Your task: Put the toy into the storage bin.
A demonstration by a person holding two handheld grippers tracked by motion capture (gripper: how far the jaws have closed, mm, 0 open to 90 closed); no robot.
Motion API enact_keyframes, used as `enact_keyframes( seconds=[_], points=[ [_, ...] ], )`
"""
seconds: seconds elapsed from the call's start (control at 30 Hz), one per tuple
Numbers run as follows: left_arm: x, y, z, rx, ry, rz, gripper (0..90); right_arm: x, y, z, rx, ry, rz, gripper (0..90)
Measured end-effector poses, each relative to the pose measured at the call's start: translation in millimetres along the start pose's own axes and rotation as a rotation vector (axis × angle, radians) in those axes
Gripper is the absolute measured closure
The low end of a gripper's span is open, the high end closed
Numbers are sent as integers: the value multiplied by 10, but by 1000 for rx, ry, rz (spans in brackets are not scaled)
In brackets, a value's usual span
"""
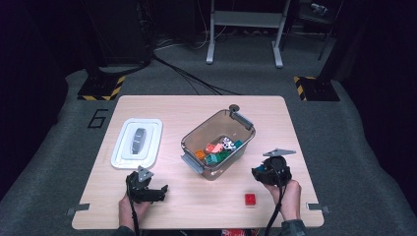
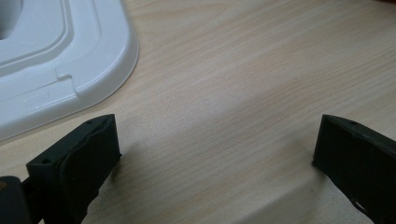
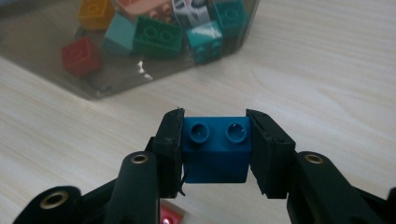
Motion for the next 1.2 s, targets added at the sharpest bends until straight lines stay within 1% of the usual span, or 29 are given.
enact_keyframes(
  seconds=[0.03,0.1,0.13,0.2,0.3,0.37,0.4,0.43,0.47,0.5,0.53,0.57,0.6,0.67,0.7,0.73,0.77,0.8,0.87,0.9,0.93,0.97,1.0,1.03,1.13,1.2],
  points=[
    [0,0,0,0,0,1,4,2,-7,75,13,3,-2,587],
    [0,0,0,0,1,1,4,6,-20,145,18,9,-1,587],
    [0,0,0,0,1,1,4,6,-20,145,18,9,-1,587],
    [0,0,0,0,1,1,4,25,-33,250,35,18,-5,587],
    [0,0,0,0,0,1,4,48,-51,317,35,25,-10,587],
    [0,0,0,0,0,0,4,98,-75,436,52,33,-16,587],
    [0,0,0,0,0,0,4,98,-75,436,52,33,-16,587],
    [0,0,0,0,0,0,4,127,-88,499,61,40,-20,587],
    [0,0,0,0,0,0,4,127,-88,499,61,40,-20,587],
    [0,0,0,0,0,0,4,154,-100,582,81,50,-24,587],
    [0,0,0,0,0,0,4,164,-106,609,88,51,-25,587],
    [0,0,0,0,0,0,4,176,-125,639,79,51,-26,587],
    [0,0,0,0,0,0,4,183,-129,674,94,55,-27,587],
    [0,-1,0,0,0,0,4,191,-148,702,88,54,-29,587],
    [0,0,0,0,0,0,4,192,-152,736,103,59,-29,587],
    [-1,0,0,1,0,0,4,193,-165,765,104,61,-27,587],
    [-1,1,0,2,-1,-2,4,189,-191,820,110,61,-26,587],
    [-1,1,0,2,-1,-2,4,189,-191,820,110,61,-26,587],
    [-1,2,0,4,-1,-2,4,171,-217,877,119,59,-24,587],
    [-2,2,-1,4,-1,-3,4,131,-252,946,137,56,-20,587],
    [-2,2,-1,4,-1,-3,4,131,-252,946,137,56,-20,587],
    [-2,2,-1,4,-1,-3,4,89,-286,1011,156,49,-14,587],
    [-2,1,-1,3,-1,-3,4,74,-308,1030,148,47,-13,587],
    [-2,1,-1,3,-1,-3,4,56,-319,1058,164,48,-10,587],
    [-2,1,-1,3,-1,-4,4,-31,-404,1148,178,37,18,587],
    [-2,1,-1,3,-1,-3,4,-60,-429,1170,185,30,18,587]
  ],
)
Point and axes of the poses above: each handheld gripper's, and its own axes: x roughly backward along the jaws, z roughly out of its top, y roughly to its right, the point moved 5 cm from there along -x, roughly forward along the jaws, and after that the axes turned 14 degrees about z, right-handed, at the moved point
